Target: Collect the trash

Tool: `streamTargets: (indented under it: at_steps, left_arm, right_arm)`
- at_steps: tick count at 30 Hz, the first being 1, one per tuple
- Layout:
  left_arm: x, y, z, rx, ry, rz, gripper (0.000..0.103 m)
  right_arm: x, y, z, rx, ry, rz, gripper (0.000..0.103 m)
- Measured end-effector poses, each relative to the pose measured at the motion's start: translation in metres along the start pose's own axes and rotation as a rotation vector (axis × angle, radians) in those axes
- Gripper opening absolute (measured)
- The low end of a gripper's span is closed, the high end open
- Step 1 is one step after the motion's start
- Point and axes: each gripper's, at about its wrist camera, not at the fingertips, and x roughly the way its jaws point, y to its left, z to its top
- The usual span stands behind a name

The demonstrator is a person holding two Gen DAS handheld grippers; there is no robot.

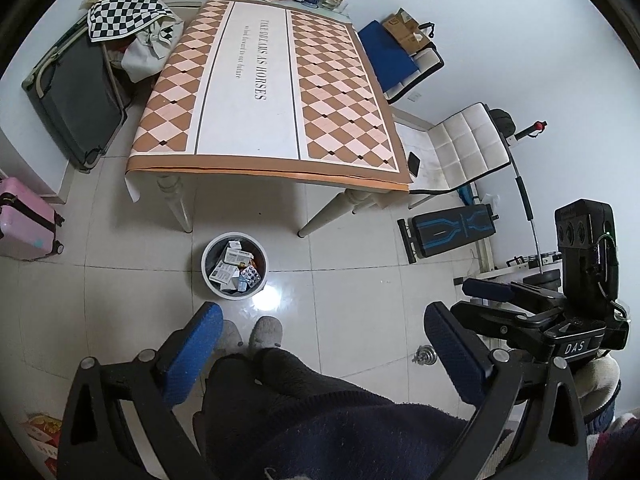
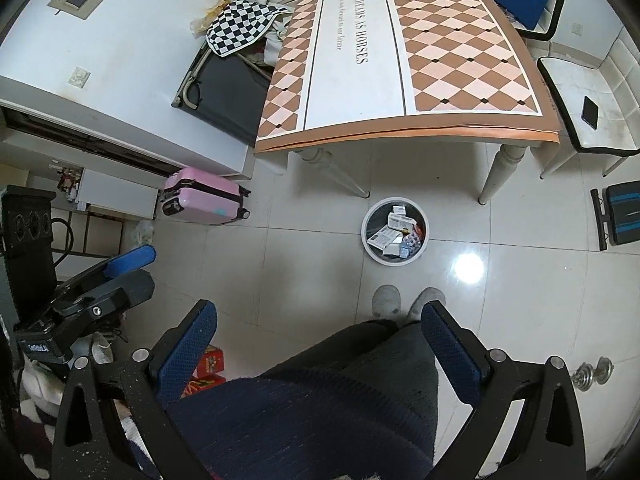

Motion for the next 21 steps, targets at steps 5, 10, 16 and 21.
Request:
streamTargets:
  at_steps: [5, 10, 16, 21]
  left_arm:
    - [-0.0021, -0.0008, 0.0019, 0.013, 0.003, -0.005, 0.103]
    - [-0.0013, -0.0015, 0.0037, 0.02, 0.009, -0.009, 0.103]
    - [0.0003, -0.0005, 0.0047, 0.018, 0.014, -0.019, 0.103]
    - [0.0031, -0.0007, 0.007, 0.027, 0.023, -0.026, 0.103]
  right_arm:
    - [-0.0012, 0.0045, 0.0022, 0.003, -0.003, 0.001, 0.103]
    - [-0.0017, 0.0041, 0.004, 0.004, -0.001, 0.002, 0.103]
    - [-0.0019, 0.005, 0.0055, 0.004, 0.004, 0.005, 0.103]
    - [-0.0029, 0.0036, 0.0067, 0.007, 0.003, 0.003, 0.103]
